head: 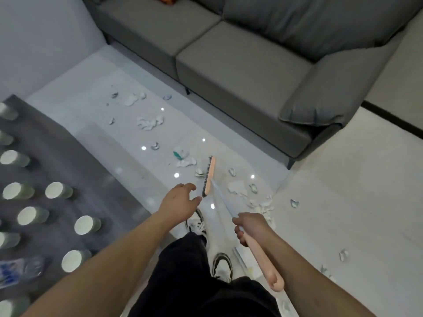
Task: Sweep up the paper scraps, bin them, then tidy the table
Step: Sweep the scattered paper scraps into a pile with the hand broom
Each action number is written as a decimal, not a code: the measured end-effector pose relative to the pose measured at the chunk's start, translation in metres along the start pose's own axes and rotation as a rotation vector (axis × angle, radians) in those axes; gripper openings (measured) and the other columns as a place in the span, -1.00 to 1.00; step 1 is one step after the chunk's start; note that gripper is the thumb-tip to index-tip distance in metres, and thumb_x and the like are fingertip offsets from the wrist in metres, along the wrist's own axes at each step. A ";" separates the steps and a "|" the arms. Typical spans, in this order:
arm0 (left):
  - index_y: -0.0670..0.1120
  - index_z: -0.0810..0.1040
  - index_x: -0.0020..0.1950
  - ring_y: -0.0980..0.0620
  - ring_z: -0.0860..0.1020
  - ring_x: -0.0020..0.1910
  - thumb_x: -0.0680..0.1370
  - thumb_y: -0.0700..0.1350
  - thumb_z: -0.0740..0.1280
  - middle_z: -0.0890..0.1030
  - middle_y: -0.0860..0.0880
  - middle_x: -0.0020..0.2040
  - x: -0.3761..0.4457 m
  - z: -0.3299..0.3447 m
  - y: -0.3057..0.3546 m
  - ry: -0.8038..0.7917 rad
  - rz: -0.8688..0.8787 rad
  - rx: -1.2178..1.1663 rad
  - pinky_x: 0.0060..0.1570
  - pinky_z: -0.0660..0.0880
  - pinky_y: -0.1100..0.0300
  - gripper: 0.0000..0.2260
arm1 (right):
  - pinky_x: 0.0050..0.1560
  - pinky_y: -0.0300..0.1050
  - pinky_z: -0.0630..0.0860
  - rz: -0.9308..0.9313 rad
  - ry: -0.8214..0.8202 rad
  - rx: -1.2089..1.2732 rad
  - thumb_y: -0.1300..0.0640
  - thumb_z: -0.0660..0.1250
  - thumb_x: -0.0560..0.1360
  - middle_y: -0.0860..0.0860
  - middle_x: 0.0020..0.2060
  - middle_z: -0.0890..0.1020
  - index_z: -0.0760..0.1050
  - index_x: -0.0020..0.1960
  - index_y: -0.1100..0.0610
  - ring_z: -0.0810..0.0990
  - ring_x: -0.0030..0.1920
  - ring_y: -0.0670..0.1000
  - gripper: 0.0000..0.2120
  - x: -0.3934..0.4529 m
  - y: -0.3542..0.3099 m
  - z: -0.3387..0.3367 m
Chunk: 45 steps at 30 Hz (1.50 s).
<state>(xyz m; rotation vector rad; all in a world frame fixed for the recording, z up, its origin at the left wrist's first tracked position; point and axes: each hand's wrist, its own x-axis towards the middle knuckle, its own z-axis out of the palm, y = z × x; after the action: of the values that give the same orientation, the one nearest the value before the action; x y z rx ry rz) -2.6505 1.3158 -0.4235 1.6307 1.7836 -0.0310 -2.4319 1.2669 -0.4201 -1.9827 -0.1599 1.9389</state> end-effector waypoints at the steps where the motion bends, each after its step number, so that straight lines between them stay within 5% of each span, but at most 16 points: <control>1: -0.01 0.43 0.37 -0.01 0.50 0.16 0.55 0.12 0.27 0.50 -0.03 0.25 0.009 -0.012 -0.009 0.017 -0.024 -0.021 0.00 0.34 0.20 -0.57 | -0.57 -0.33 0.29 -0.022 -0.008 -0.038 0.38 0.35 0.49 0.09 -0.56 0.42 0.53 -0.11 0.23 0.32 -0.67 -0.02 -0.92 0.005 -0.016 0.014; 5: -0.01 0.43 0.38 0.05 0.48 0.06 0.55 0.14 0.27 0.50 -0.03 0.25 0.060 -0.057 -0.046 0.075 -0.117 -0.109 -0.01 0.34 0.21 -0.56 | -0.57 -0.30 0.30 -0.081 -0.017 -0.176 0.37 0.35 0.47 0.11 -0.51 0.41 0.55 -0.07 0.28 0.32 -0.63 0.00 -0.94 0.034 -0.082 0.071; 8: -0.02 0.42 0.39 -0.02 0.48 0.19 0.56 0.12 0.27 0.49 -0.05 0.29 0.116 -0.097 -0.069 0.118 -0.188 -0.165 0.10 0.37 0.16 -0.56 | -0.56 -0.29 0.30 -0.082 -0.003 -0.275 0.36 0.37 0.47 0.13 -0.48 0.41 0.54 -0.08 0.26 0.31 -0.62 0.01 -0.94 0.056 -0.145 0.116; 25: 0.00 0.44 0.35 -0.03 0.50 0.15 0.55 0.12 0.28 0.53 -0.03 0.22 0.344 -0.326 -0.171 0.289 -0.437 -0.372 0.09 0.42 0.14 -0.60 | -0.52 -0.19 0.41 -0.220 0.135 -0.686 0.36 0.32 0.39 0.13 -0.63 0.49 0.53 -0.14 0.36 0.41 -0.66 0.04 -0.93 0.177 -0.484 0.362; 31: -0.01 0.42 0.37 -0.02 0.49 0.17 0.56 0.11 0.27 0.51 -0.03 0.25 0.438 -0.358 -0.170 0.334 -0.577 -0.445 0.09 0.39 0.15 -0.58 | -0.51 -0.16 0.44 -0.376 0.092 -0.906 0.39 0.24 0.40 0.19 -0.54 0.52 0.54 -0.16 0.41 0.45 -0.65 0.06 -0.88 0.267 -0.624 0.433; 37: 0.00 0.43 0.37 -0.02 0.50 0.16 0.56 0.12 0.27 0.50 -0.03 0.26 0.527 -0.388 -0.135 0.270 -0.767 -0.454 0.05 0.36 0.18 -0.59 | -0.36 -0.07 0.53 -0.292 -0.046 -1.172 0.36 0.24 0.45 0.25 -0.27 0.58 0.52 -0.02 0.34 0.58 -0.38 0.16 -0.86 0.355 -0.716 0.493; 41: 0.01 0.44 0.36 -0.01 0.52 0.14 0.56 0.12 0.28 0.52 -0.02 0.25 0.576 -0.432 -0.120 0.326 -0.864 -0.540 0.09 0.43 0.15 -0.59 | -0.58 -0.21 0.42 -0.167 -0.110 -1.187 0.39 0.24 0.46 0.20 -0.48 0.50 0.51 -0.20 0.32 0.43 -0.66 0.04 -0.90 0.358 -0.753 0.515; 45: -0.01 0.46 0.35 -0.01 0.51 0.17 0.55 0.11 0.32 0.52 -0.03 0.26 0.617 -0.471 -0.115 0.382 -0.925 -0.688 0.06 0.39 0.20 -0.59 | -0.60 -0.29 0.31 -0.146 -0.212 -1.169 0.41 0.27 0.43 0.13 -0.56 0.42 0.45 -0.28 0.22 0.34 -0.66 0.00 -0.83 0.350 -0.796 0.533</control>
<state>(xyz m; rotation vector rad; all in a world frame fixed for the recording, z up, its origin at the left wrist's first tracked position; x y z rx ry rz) -2.9454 2.0424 -0.4315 0.2719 2.3356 0.4432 -2.8045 2.2150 -0.4821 -2.1881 -1.7685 2.1396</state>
